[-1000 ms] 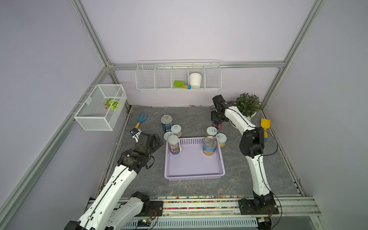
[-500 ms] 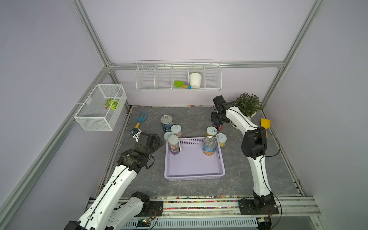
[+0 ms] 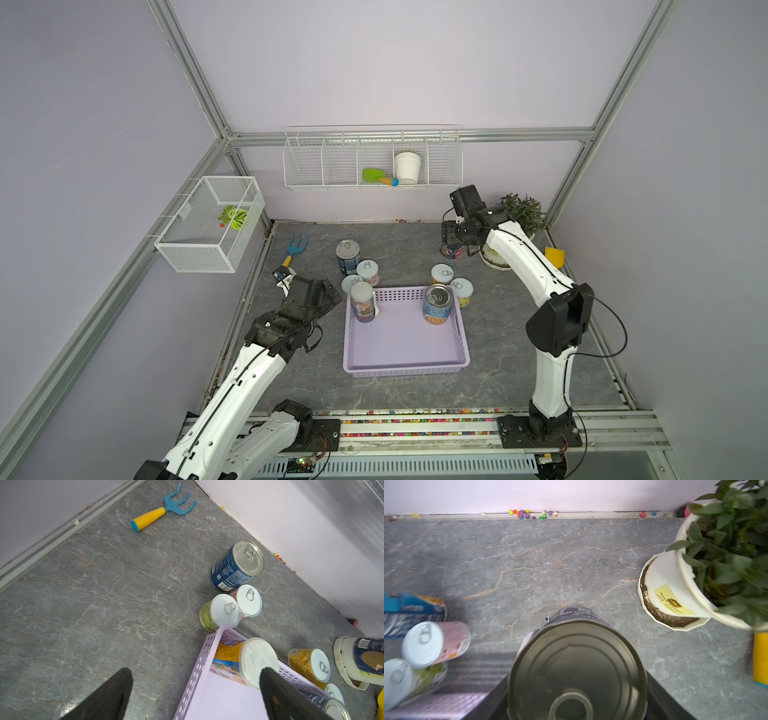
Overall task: Put the canned food in the basket
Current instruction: Pick up the canned food from the center of the board, then place the canned food in the basket.
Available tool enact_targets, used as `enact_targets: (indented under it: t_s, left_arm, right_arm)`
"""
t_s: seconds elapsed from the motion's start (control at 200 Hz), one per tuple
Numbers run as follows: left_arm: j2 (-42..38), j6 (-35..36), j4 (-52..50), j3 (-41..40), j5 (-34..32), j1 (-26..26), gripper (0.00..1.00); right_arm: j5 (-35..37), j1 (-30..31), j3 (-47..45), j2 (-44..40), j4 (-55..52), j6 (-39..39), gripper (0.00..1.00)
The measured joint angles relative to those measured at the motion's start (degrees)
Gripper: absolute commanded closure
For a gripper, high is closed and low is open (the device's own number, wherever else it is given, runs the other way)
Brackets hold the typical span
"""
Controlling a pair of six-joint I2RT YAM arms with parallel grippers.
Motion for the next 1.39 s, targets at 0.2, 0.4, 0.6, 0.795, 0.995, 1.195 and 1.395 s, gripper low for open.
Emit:
enact_targets:
  t_s: [0.2, 0.4, 0.6, 0.795, 0.995, 1.195, 1.395]
  left_arm:
    - [1.14, 0.0, 0.35, 0.0, -0.02, 0.0, 0.0]
    - [1.53, 0.0, 0.87, -0.35, -0.07, 0.0, 0.0]
    - [1.51, 0.0, 1.75, -1.36, -0.79, 0.02, 0.0]
    - [1.42, -0.02, 2.47, -1.55, -1.55, 0.13, 0.0]
    - [1.09, -0.02, 2.82, -1.75, -1.77, 0.26, 0.0]
    - [1.01, -0.02, 2.95, -1.9, -1.77, 0.28, 0.0]
    - [1.01, -0.02, 2.97, -1.9, -1.75, 0.28, 0.0]
  right_arm:
    - [0.44, 4.57, -11.06, -12.87, 0.42, 0.31, 0.57]
    - [1.42, 13.64, -25.99, -29.57, 2.62, 0.57, 0.57]
    - [1.77, 22.71, -37.29, -41.44, 3.04, 1.57, 0.58]
    - [-0.04, 26.03, -48.76, -47.52, 4.76, 3.91, 0.58]
    - [-1.99, 26.16, -57.59, -47.74, 6.51, 5.29, 0.59]
    - [-2.43, 26.16, -58.75, -43.87, 10.36, 5.42, 0.59]
    - [-1.14, 26.16, -58.31, -38.1, 13.22, 5.16, 0.59]
